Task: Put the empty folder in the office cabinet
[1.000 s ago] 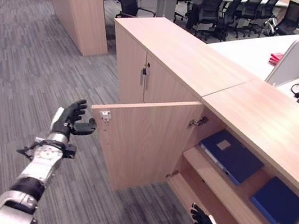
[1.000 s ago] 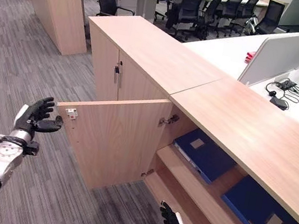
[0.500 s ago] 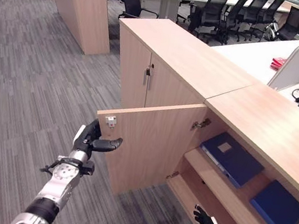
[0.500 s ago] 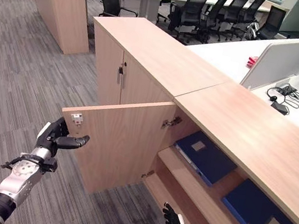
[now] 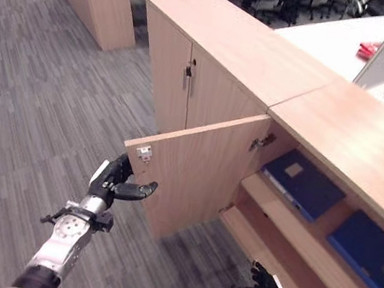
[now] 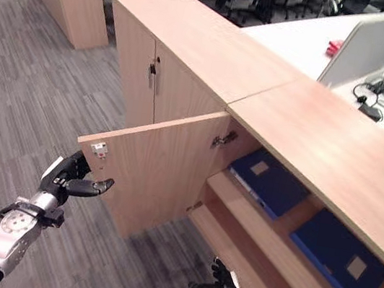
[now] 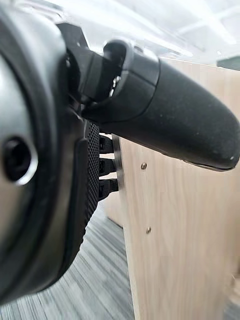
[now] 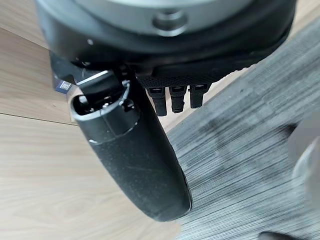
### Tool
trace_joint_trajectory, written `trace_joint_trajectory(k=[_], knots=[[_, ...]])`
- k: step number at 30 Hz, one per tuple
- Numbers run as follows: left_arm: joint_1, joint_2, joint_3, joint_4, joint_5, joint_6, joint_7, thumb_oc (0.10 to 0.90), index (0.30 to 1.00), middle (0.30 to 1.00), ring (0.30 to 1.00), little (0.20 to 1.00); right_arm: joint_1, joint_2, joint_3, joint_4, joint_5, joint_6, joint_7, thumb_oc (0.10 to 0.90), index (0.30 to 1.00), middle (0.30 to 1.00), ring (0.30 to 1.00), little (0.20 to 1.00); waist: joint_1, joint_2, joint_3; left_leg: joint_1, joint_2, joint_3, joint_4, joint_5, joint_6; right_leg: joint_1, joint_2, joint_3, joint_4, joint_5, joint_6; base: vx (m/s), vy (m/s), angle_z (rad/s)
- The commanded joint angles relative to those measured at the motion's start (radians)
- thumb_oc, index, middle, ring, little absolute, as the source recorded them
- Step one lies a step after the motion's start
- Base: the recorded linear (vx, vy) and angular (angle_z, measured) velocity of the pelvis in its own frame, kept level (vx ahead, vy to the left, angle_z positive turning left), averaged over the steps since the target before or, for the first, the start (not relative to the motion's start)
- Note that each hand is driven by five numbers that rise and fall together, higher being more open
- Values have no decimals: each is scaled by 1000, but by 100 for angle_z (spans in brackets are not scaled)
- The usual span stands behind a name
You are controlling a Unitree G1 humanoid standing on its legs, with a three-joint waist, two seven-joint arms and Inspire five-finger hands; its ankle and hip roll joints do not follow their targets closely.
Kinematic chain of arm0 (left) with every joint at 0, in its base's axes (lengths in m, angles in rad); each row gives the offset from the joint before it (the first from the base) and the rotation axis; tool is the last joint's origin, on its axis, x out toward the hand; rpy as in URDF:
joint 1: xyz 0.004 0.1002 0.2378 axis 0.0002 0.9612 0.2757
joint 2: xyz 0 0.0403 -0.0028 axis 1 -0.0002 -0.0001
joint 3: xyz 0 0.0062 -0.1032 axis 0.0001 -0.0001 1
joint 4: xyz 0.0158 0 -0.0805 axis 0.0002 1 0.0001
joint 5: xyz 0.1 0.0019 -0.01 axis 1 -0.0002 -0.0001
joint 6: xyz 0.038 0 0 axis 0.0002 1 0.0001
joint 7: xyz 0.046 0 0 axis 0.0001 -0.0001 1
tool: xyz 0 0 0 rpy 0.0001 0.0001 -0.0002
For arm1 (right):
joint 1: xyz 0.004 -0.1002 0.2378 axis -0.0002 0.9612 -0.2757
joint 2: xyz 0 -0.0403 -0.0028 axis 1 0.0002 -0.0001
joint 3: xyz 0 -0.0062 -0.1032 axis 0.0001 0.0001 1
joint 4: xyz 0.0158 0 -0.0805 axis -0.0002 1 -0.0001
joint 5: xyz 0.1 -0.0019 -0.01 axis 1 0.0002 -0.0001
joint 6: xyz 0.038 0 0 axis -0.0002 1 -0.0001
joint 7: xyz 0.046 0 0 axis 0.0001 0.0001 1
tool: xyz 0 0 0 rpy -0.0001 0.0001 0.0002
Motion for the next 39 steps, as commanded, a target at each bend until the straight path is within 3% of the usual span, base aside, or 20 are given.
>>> trace_joint_trajectory(k=[1,2,5,11,13,15,16,17,18,20,22,24,26,28,29,30,31,33,35,39], knots=[[53,-85,-34,-101,-30,-11,-137,800,900,900,900,900,-104,-35,17,-53,-10,-61,-24,800,900,900,900,900,23,0,-82,-58,-16,127,39,-73,-36,141,-55,-150,-152,117,27,-124,-171,-147],[75,-95,-25,-95,-36,-6,-134,800,900,900,900,900,-115,-38,23,-53,-16,-59,-27,800,900,900,900,900,31,1,-83,-64,-4,147,45,-66,-41,152,-58,-172,-181,108,26,-156,-267,-195],[129,-128,-31,-93,-41,2,-130,800,900,900,900,900,-118,-47,37,-58,-20,-54,-30,800,900,900,900,900,23,11,-85,-74,36,171,57,-30,-69,168,-3,-127,-281,72,6,-80,-274,-131],[141,-249,-82,-101,-70,22,-116,800,900,900,900,900,-107,-145,46,-102,-81,-35,-42,800,900,900,900,900,-84,108,-67,-67,166,187,61,109,-184,234,141,22,-503,5,-43,-85,-340,-77],[133,-272,-93,-97,-78,22,-109,800,900,900,900,900,-121,-162,49,-90,-93,-29,-51,800,900,900,900,900,-99,122,-56,-77,199,202,91,125,-188,212,160,52,-509,14,-56,-137,-171,-63],[119,-292,-107,-83,-86,16,-86,800,900,900,900,900,-152,-177,62,-65,-96,-24,-68,800,900,900,900,900,-95,125,-37,-102,189,64,154,129,-198,187,171,118,-512,15,-65,-94,-150,-171],[119,-307,-116,-78,-100,15,-72,800,900,900,900,900,-159,-179,78,-48,-98,-23,-68,800,900,900,900,900,-72,106,-32,-120,112,-157,153,62,-175,153,165,194,-502,24,-71,80,-172,-171],[111,-313,-112,-62,-109,10,-61,800,900,900,900,900,-158,-172,86,-30,-96,-24,-62,800,900,900,900,900,-60,94,-36,-120,67,-267,133,12,-164,138,171,240,-501,23,-72,231,-163,-132],[96,-328,-98,-33,-128,4,-43,800,900,900,900,900,-154,-167,93,-24,-97,-24,-57,800,900,900,900,900,-51,87,-45,-133,38,-338,103,4,-164,131,184,282,-506,23,-72,266,-78,-153],[73,-338,-70,9,-153,-7,-20,800,900,900,900,900,-149,-164,95,-26,-93,-25,-53,800,900,900,900,900,-49,82,-47,-142,28,-365,66,17,-170,133,191,314,-512,23,-68,208,20,-113],[18,-334,1,112,-170,-29,45,800,900,900,900,900,-138,-156,97,-38,-83,-24,-49,800,900,900,900,900,-52,73,-43,-171,35,-354,33,56,-179,138,201,366,-512,14,-66,243,143,-136],[-91,-257,125,283,-190,-57,120,800,900,900,900,900,-106,-159,102,-63,-79,-26,-21,800,900,900,900,900,-68,64,-40,-191,61,-335,15,77,-186,167,212,430,-512,-10,-61,290,255,-107],[-195,-168,176,445,-215,-48,134,800,900,900,900,900,-59,-154,92,-76,-68,-31,3,800,900,900,900,900,-97,51,-65,-158,75,-276,-2,76,-188,194,200,427,-511,-19,-47,276,270,-87],[-223,-142,189,487,-221,-47,139,800,900,900,900,900,-50,-152,91,-80,-53,-32,13,800,900,900,900,900,-105,40,-72,-147,71,-267,-5,70,-185,198,193,430,-507,-18,-41,194,231,-31],[-302,-29,232,576,-210,-48,150,800,900,900,900,900,-41,-132,92,-78,-27,-37,32,800,900,900,900,900,-116,-1,-79,-118,49,-228,2,42,-156,173,168,448,-415,-29,-12,154,275,-22],[-327,6,242,608,-212,-43,149,800,900,900,900,900,-40,-121,95,-79,-17,-41,38,800,900,900,900,900,-118,-12,-76,-107,45,-213,4,33,-146,147,167,456,-358,-31,-2,163,488,-64],[-388,141,290,678,-195,-36,160,800,900,900,900,900,-41,-94,113,-81,-7,-45,55,800,900,900,900,900,-128,-31,-36,-45,60,-134,1,8,-125,-8,159,366,-85,57,49,40,364,-80],[-396,183,308,704,-185,-30,163,800,900,900,900,900,-42,-88,115,-82,-5,-47,53,800,900,900,900,900,-133,-27,-27,-13,59,-101,-8,-13,-116,-66,141,269,-9,92,49,75,284,-90],[-415,216,303,728,-149,-27,157,800,900,900,900,900,-23,-80,105,-78,8,-49,47,800,900,900,900,900,-136,-57,-22,17,-8,-105,-8,-50,-97,-46,138,228,-166,104,41,210,219,-16],[-367,160,266,670,-80,-38,141,800,900,900,900,900,17,-92,73,-50,-10,-45,47,800,900,900,900,900,-134,-54,-56,22,-36,-112,-8,-78,-84,19,135,235,-292,110,22,120,88,37]])
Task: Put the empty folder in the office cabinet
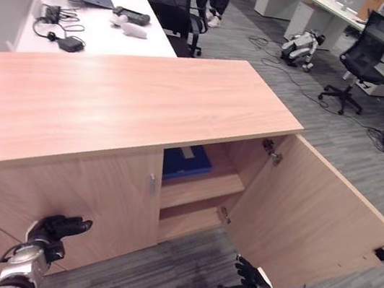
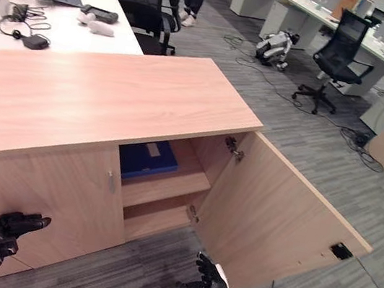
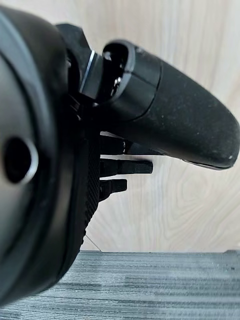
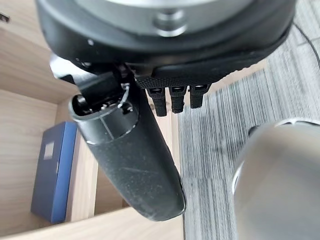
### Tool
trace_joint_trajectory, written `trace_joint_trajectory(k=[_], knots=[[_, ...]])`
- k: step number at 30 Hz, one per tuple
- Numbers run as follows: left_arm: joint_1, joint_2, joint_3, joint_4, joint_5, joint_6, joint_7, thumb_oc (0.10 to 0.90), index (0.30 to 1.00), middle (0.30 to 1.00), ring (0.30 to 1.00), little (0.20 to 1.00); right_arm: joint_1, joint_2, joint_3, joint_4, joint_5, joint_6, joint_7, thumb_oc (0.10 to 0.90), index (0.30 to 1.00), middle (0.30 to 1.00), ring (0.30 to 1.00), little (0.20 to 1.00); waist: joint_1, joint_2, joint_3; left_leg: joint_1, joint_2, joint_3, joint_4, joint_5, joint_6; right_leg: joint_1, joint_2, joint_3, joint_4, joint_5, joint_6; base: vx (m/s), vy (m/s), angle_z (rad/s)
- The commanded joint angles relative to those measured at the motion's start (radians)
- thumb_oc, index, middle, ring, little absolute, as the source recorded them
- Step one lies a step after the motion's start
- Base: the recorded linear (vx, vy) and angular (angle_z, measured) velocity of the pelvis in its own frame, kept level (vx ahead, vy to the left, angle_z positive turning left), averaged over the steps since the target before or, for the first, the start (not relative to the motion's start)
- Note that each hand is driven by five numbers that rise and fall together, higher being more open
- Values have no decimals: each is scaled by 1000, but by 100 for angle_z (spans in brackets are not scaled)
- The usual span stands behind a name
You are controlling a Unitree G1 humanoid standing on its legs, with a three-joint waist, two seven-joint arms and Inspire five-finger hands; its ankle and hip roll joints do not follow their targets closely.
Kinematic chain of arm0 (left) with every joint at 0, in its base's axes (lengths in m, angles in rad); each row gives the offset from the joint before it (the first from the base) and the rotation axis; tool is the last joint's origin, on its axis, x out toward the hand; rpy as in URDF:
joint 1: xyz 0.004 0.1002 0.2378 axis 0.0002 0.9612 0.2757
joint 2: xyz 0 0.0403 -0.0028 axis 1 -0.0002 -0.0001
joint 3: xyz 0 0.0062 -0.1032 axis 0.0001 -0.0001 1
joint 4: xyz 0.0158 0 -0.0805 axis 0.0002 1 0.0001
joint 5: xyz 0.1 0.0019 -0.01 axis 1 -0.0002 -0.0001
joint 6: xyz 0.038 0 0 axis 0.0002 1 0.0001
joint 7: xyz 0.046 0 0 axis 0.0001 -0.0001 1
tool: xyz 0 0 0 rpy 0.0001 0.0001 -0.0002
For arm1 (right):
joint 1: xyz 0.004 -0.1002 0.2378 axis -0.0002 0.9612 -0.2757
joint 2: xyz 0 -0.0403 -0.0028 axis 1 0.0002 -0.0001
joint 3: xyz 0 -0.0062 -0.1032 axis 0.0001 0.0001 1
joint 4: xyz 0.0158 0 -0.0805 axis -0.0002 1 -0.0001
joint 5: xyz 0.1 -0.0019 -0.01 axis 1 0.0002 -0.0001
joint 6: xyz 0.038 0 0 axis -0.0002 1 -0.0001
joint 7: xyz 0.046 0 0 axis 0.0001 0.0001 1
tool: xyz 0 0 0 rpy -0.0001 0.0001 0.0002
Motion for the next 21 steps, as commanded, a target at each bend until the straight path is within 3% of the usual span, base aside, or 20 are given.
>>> trace_joint_trajectory(k=[1,3,6,10,12,15,19,21], knots=[[-151,116,70,-101,93,-187,71,800,900,900,900,900,-29,-39,-54,-1,0,-52,-25,800,900,900,900,900,-17,55,-67,21,49,-20,-2,-68,-88,116,4,30,-62,25,37,39,75,4],[-27,-35,-8,-264,160,-183,45,800,900,900,900,900,-46,-26,-85,35,-17,-47,-32,800,900,900,900,900,1,63,-59,20,44,-14,-2,-76,-73,92,-3,36,-28,30,40,-43,60,-15],[86,-147,-66,-386,176,-167,2,800,900,900,900,900,-77,-10,-107,54,-36,-32,-34,800,900,900,900,900,30,84,-44,11,71,34,-2,-69,-70,81,-89,-121,56,46,36,-96,-48,-72],[157,-222,-120,-461,161,-158,-23,800,900,900,900,900,-94,-6,-123,79,-37,-20,-49,800,900,900,900,900,44,85,-60,0,86,48,-2,-59,-87,109,-130,-81,-28,76,45,1,-175,-61],[179,-235,-147,-493,160,-149,-35,800,900,900,900,900,-115,-11,-124,113,-36,-14,-62,800,900,900,900,900,54,89,-70,-11,104,73,-2,-49,-104,119,-150,-106,-78,99,51,17,-287,-44],[194,-243,-171,-497,163,-143,-46,800,900,900,900,900,-121,-18,-121,123,-34,-12,-62,800,900,900,900,900,50,96,-81,-15,129,87,1,-33,-127,146,-130,-110,-148,81,49,66,-286,-39],[223,-307,-205,-450,154,-121,-37,800,900,900,900,900,-151,-38,-104,191,50,-14,-66,800,900,900,900,900,7,165,-87,13,246,141,18,39,-202,184,-11,-62,-270,30,12,122,-404,-63],[222,-318,-209,-423,155,-117,-33,800,900,900,900,900,-162,-45,-99,193,69,-20,-68,800,900,900,900,900,-4,181,-83,21,269,151,29,49,-214,187,12,-49,-277,14,0,103,-242,-63]])
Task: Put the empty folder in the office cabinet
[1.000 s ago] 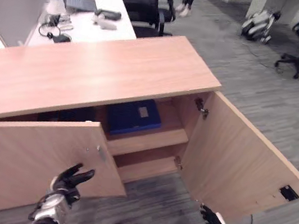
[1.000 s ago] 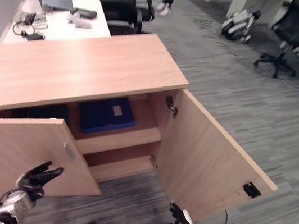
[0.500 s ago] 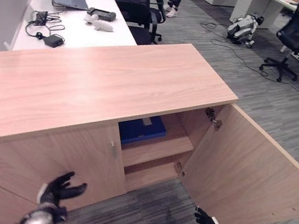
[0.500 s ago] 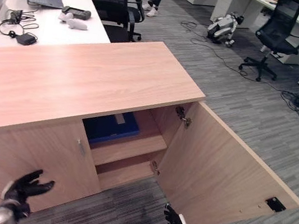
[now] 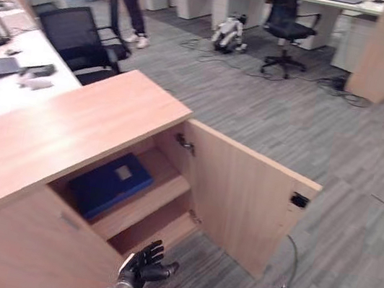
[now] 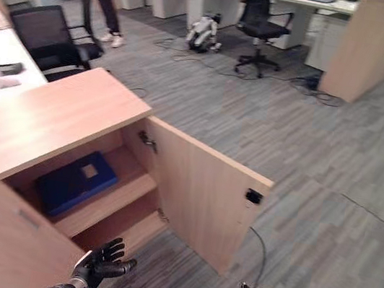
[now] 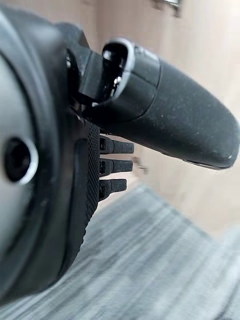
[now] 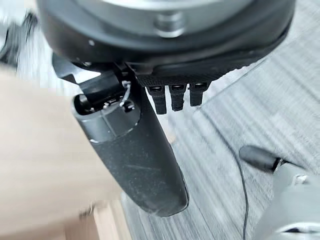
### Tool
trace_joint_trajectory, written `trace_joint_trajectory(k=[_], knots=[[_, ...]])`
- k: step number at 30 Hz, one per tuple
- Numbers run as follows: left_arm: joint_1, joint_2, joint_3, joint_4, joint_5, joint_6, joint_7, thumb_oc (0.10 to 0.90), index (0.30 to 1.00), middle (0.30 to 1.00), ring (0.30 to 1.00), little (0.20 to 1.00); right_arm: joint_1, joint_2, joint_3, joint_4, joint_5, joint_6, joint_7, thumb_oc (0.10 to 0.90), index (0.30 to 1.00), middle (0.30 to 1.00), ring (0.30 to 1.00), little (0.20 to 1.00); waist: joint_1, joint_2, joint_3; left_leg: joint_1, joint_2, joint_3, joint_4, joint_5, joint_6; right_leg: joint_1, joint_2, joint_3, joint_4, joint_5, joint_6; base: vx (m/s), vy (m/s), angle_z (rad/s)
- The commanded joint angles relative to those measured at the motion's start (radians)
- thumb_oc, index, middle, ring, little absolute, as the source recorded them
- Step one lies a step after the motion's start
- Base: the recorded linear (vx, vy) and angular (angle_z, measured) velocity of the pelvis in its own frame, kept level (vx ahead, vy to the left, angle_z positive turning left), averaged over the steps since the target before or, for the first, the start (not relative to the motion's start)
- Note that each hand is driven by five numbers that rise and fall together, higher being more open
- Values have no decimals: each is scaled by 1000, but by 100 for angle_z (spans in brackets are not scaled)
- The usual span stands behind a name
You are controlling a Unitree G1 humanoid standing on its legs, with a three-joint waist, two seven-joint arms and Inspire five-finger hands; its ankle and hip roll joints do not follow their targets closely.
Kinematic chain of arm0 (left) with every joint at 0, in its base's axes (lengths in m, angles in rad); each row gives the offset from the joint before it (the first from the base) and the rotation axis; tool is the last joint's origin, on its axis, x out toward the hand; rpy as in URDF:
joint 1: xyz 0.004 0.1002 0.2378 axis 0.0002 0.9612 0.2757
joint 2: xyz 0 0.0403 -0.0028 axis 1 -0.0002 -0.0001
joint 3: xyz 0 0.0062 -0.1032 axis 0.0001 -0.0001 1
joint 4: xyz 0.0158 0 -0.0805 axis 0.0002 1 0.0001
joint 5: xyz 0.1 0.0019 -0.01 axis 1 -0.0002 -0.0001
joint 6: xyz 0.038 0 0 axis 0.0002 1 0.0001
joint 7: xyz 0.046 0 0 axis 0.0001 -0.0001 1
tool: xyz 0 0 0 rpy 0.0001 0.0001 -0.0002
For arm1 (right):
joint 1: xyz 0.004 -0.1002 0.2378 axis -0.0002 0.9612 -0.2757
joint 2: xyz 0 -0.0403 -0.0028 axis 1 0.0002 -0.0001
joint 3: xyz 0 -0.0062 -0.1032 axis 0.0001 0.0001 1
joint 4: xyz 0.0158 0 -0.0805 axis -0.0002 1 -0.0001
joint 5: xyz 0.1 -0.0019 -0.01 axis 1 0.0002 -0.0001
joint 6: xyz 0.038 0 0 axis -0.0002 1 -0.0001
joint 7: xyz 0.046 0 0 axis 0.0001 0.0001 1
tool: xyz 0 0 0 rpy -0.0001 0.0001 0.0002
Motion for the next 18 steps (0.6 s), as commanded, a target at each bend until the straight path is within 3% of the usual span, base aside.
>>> trace_joint_trajectory(k=[1,3,4,6,8,12,15,18], knots=[[-99,86,38,-21,-5,-54,14,800,900,900,900,900,-124,58,5,-54,72,-68,-4,800,900,900,900,900,19,-44,56,27,-36,17,32,-70,-32,7,-38,31,8,-91,27,107,-178,-55],[-96,79,36,-14,-9,-57,17,800,900,900,900,900,-137,43,8,-52,77,-71,-9,800,900,900,900,900,17,-37,65,15,-30,-33,83,-57,-39,0,-19,58,8,-105,16,77,-110,-70],[-104,66,32,-4,-38,-58,26,800,900,900,900,900,-151,22,4,-48,85,-72,-18,800,900,900,900,900,30,-41,76,-19,-66,-143,121,-66,-27,0,-17,75,8,-109,8,33,-90,-87],[-124,52,21,9,-65,-55,32,800,900,900,900,900,-159,-1,-30,-57,108,-75,-33,800,900,900,900,900,34,-61,84,-73,-132,-226,143,-122,-5,8,-30,70,8,-109,-2,36,-117,-66],[-118,79,19,0,-37,-55,22,800,900,900,900,900,-189,-20,-66,-98,144,-92,-47,800,900,900,900,900,35,-79,78,-56,-145,-201,120,-165,7,25,-25,72,13,-115,-8,138,-55,21],[-104,117,32,11,-5,-45,2,800,900,900,900,900,-301,-73,-118,-280,164,-128,-80,800,900,900,900,900,58,-104,52,31,-166,-190,-18,-165,24,45,-31,52,26,-108,4,118,64,15],[-92,132,29,41,13,-38,-8,800,900,900,900,900,-394,-103,-102,-387,161,-140,-83,800,900,900,900,900,84,-121,38,37,-174,-199,-35,-171,35,51,-35,36,28,-107,8,19,84,10],[-81,136,38,61,23,-29,-7,800,900,900,900,900,-427,-81,-64,-458,164,-137,-62,800,900,900,900,900,106,-132,36,38,-181,-214,-38,-176,42,58,-38,27,31,-109,9,-5,59,11]])
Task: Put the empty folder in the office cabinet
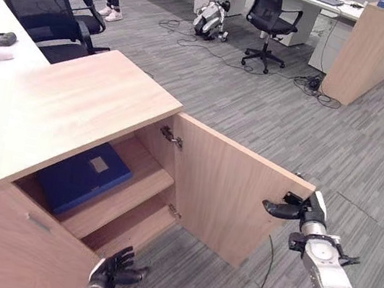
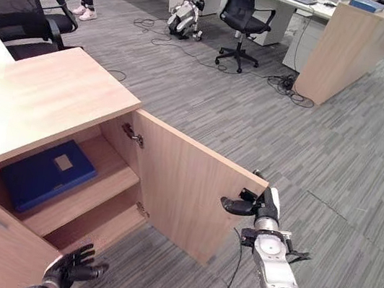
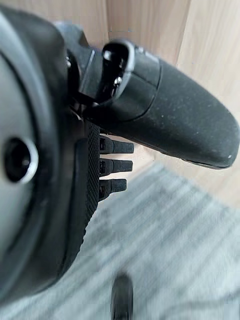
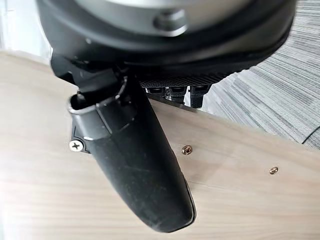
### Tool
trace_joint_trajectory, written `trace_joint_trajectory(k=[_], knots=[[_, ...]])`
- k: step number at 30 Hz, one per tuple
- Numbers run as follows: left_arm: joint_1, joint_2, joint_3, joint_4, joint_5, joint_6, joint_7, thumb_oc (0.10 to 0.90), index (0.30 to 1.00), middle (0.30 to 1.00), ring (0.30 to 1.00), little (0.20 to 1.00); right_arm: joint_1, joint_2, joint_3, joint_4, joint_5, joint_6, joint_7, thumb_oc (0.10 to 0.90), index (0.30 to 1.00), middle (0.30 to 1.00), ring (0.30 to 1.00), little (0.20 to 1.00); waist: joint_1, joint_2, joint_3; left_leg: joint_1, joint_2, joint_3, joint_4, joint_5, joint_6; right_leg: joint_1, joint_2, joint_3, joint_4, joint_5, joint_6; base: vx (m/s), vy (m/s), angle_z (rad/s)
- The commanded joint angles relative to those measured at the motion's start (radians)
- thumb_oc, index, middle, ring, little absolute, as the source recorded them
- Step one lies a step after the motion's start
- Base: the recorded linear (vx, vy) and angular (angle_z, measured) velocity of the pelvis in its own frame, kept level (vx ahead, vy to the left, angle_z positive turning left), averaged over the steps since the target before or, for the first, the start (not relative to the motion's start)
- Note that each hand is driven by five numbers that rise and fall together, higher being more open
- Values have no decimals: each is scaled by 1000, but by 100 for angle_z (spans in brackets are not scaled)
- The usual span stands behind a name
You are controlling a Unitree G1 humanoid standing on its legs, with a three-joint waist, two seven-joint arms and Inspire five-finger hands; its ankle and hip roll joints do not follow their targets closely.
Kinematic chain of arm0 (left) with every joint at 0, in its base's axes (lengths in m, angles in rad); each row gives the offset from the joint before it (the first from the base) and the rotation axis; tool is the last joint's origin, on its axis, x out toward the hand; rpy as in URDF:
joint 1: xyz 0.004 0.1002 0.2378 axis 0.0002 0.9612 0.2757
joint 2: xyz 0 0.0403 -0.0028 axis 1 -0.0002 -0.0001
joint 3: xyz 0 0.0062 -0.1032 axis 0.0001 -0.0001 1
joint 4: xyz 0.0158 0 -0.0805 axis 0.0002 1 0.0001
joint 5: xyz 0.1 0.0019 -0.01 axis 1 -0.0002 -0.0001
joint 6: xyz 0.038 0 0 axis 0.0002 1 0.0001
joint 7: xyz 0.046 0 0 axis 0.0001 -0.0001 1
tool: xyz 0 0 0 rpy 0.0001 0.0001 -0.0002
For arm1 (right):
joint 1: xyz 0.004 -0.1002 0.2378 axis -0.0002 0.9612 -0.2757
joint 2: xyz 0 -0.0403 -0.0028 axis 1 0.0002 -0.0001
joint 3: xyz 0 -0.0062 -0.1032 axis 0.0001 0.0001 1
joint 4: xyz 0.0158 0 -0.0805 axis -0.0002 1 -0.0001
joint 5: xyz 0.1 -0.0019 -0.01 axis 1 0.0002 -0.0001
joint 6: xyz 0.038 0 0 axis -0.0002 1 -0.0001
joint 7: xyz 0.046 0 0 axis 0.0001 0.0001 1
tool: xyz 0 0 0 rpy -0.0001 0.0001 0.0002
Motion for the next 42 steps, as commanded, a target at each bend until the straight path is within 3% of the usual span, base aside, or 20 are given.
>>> trace_joint_trajectory(k=[1,4,12,20,22,23,24,26,28,29,31,32,35,36,37,38,40,42], knots=[[-113,15,-2,-5,32,-51,-18,800,900,900,900,900,-82,1,16,-80,13,-129,30,800,900,900,900,900,28,16,-42,24,21,-16,2,-50,-8,13,9,-65,27,-122,21,-2,60,12],[-114,15,17,18,44,-48,-5,800,900,900,900,900,-62,52,62,-149,23,-127,63,800,900,900,900,900,46,5,-42,16,12,-34,2,-50,-1,13,1,-80,38,-126,22,-10,44,14],[-120,6,82,50,25,-53,16,800,900,900,900,900,75,60,127,-278,-10,-121,171,800,900,900,900,900,58,-8,-38,-4,10,-73,5,-42,-3,17,2,-105,48,-141,15,-11,-5,13],[-105,-9,184,180,21,-67,23,800,900,900,900,900,162,-33,228,-387,-43,-131,346,800,900,900,900,900,94,-18,-25,-38,22,-125,11,-21,-28,27,9,-151,19,-138,12,-31,-57,24],[-129,-12,190,250,15,-77,29,800,900,900,900,900,105,-78,291,-397,-18,-144,385,800,900,900,900,900,130,-17,13,-119,18,-174,34,11,-53,7,-8,-184,9,-126,18,-255,-35,26],[-136,-19,181,282,19,-78,33,800,900,900,900,900,58,-91,334,-382,-6,-151,390,800,900,900,900,900,155,-14,35,-169,32,-153,73,10,-65,5,-31,-237,10,-126,23,-272,47,57],[-149,-28,177,294,17,-76,33,800,900,900,900,900,37,-95,349,-376,-2,-153,389,800,900,900,900,900,146,-15,41,-200,53,-91,115,18,-64,1,-55,-285,12,-116,23,-293,109,126],[-172,-30,181,293,13,-69,41,800,900,900,900,900,2,-90,386,-372,-15,-151,383,800,900,900,900,900,108,-27,40,-182,142,151,186,11,-59,-5,-88,-371,22,-99,17,-202,114,170],[-163,-22,188,295,24,-68,43,800,900,900,900,900,-5,-75,409,-387,-38,-144,379,800,900,900,900,900,89,-26,31,-146,194,251,252,-1,-81,14,-79,-390,21,-115,8,-61,76,78],[-154,-20,186,311,43,-65,40,800,900,900,900,900,-1,-68,411,-405,-41,-139,387,800,900,900,900,900,83,-23,22,-128,194,283,239,-8,-80,20,-81,-415,33,-117,6,-44,108,26],[-150,-24,181,331,64,-57,35,800,900,900,900,900,5,-55,409,-423,-37,-135,390,800,900,900,900,900,82,-20,14,-116,180,295,209,-12,-69,23,-83,-431,47,-113,7,1,114,32],[-139,-20,179,342,103,-52,42,800,900,900,900,900,-8,-25,428,-439,-33,-122,396,800,900,900,900,900,106,-20,3,-109,146,280,161,-20,-52,25,-90,-448,90,-113,11,18,160,155],[-146,-3,176,347,129,-47,50,800,900,900,900,900,-42,17,438,-438,-19,-122,387,800,900,900,900,900,134,-43,5,-135,116,243,160,-28,-30,14,-123,-481,164,-118,21,20,144,181],[-151,10,172,332,139,-44,55,800,900,900,900,900,-86,44,447,-445,-6,-124,372,800,900,900,900,900,172,-53,9,-151,93,221,159,-48,-3,-2,-157,-500,252,-113,42,7,114,149],[-152,12,172,331,140,-43,55,800,900,900,900,900,-88,46,446,-443,-6,-125,372,800,900,900,900,900,170,-59,10,-154,85,219,161,-51,1,-9,-168,-500,266,-118,47,53,232,120],[-151,27,172,324,148,-41,61,800,900,900,900,900,-132,77,449,-449,5,-125,359,800,900,900,900,900,198,-57,19,-152,57,189,153,-75,27,-39,-223,-505,386,-77,75,64,193,106],[-154,41,174,317,145,-45,81,800,900,900,900,900,-172,94,427,-434,18,-131,329,800,900,900,900,900,215,-51,44,-160,30,166,155,-71,59,-85,-271,-489,517,-9,95,-3,190,128],[-157,45,172,318,132,-43,94,800,900,900,900,900,-174,95,368,-407,41,-139,273,800,900,900,900,900,222,-36,47,-153,24,112,132,-68,67,-113,-222,-399,549,-23,107,2,84,111]])
